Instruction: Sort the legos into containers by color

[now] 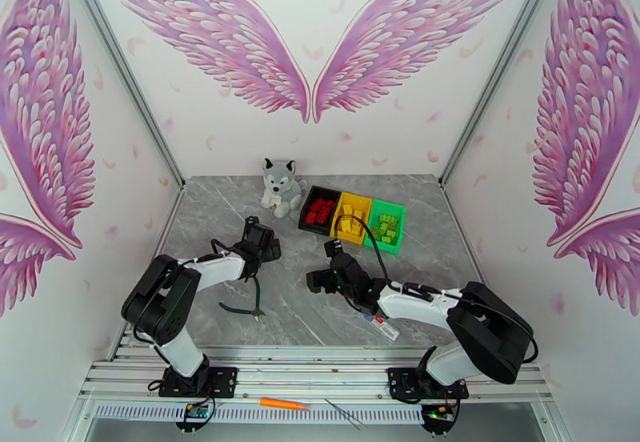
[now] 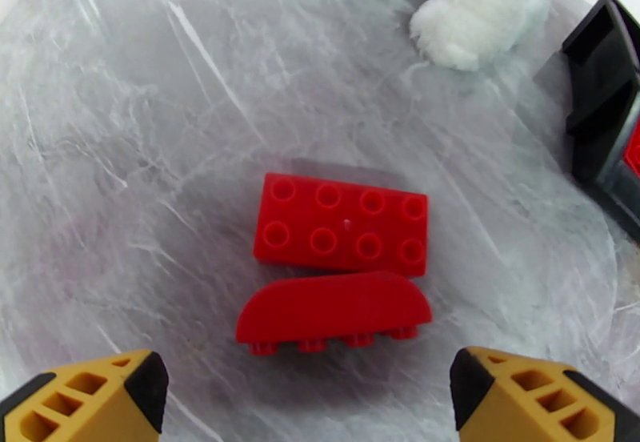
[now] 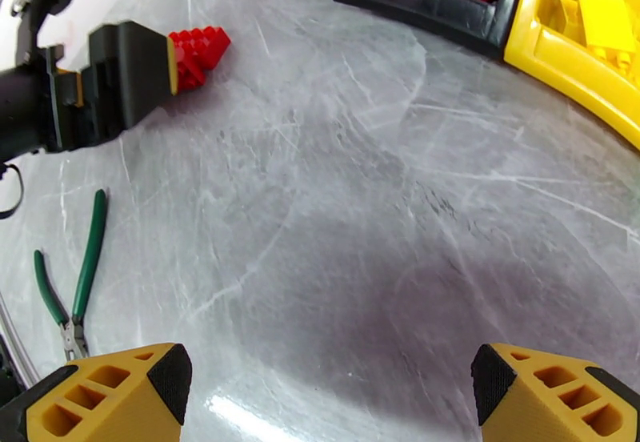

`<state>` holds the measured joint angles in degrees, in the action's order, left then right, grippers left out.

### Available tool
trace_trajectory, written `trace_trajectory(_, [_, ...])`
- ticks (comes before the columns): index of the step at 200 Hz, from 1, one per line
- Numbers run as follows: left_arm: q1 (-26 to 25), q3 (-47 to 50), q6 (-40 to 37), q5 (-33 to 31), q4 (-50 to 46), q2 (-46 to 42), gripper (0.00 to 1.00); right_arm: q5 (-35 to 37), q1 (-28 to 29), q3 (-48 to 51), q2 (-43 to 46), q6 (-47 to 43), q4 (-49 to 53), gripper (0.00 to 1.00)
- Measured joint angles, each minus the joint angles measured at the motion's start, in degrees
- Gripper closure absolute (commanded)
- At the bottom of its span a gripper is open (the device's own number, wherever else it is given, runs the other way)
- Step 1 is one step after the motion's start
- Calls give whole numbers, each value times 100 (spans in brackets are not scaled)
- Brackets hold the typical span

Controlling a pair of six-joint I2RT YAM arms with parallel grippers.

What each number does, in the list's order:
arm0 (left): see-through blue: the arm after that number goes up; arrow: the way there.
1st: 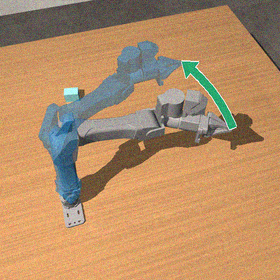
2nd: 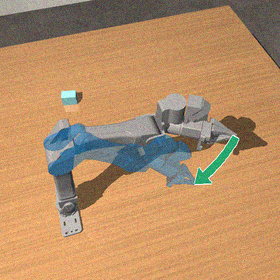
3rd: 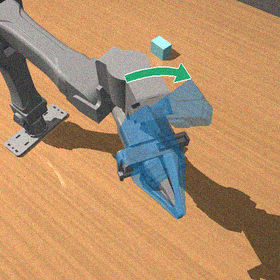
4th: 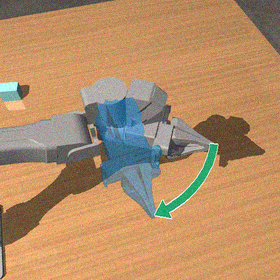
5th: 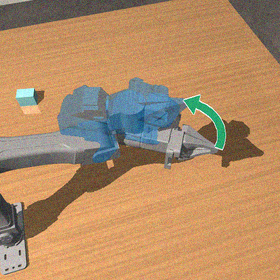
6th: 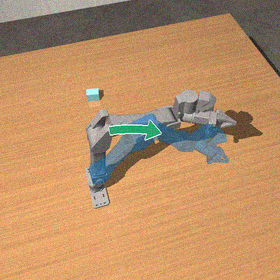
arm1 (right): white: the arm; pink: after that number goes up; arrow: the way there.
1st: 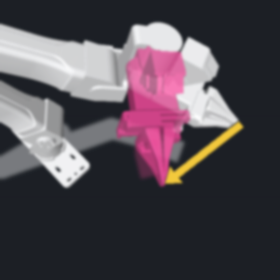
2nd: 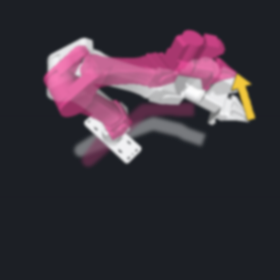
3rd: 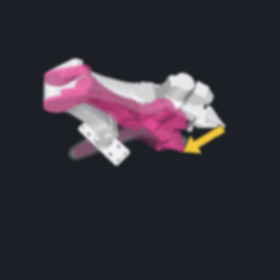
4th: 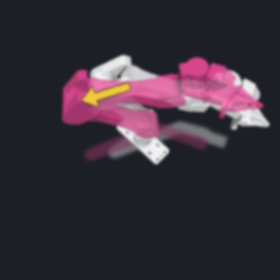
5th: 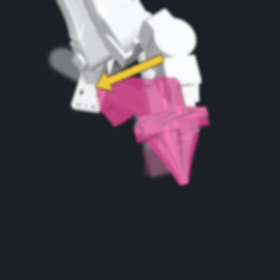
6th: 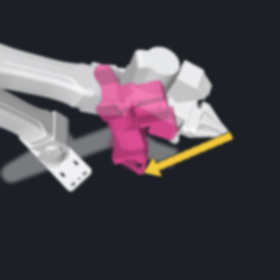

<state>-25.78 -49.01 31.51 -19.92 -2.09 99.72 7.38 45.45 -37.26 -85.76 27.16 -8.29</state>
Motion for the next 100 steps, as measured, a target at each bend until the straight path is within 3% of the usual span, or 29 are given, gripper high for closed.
trace_trajectory(100, [76, -654, -138, 122, 9, 745, 7, -4, 0, -286, -551, -17, -2, 1])
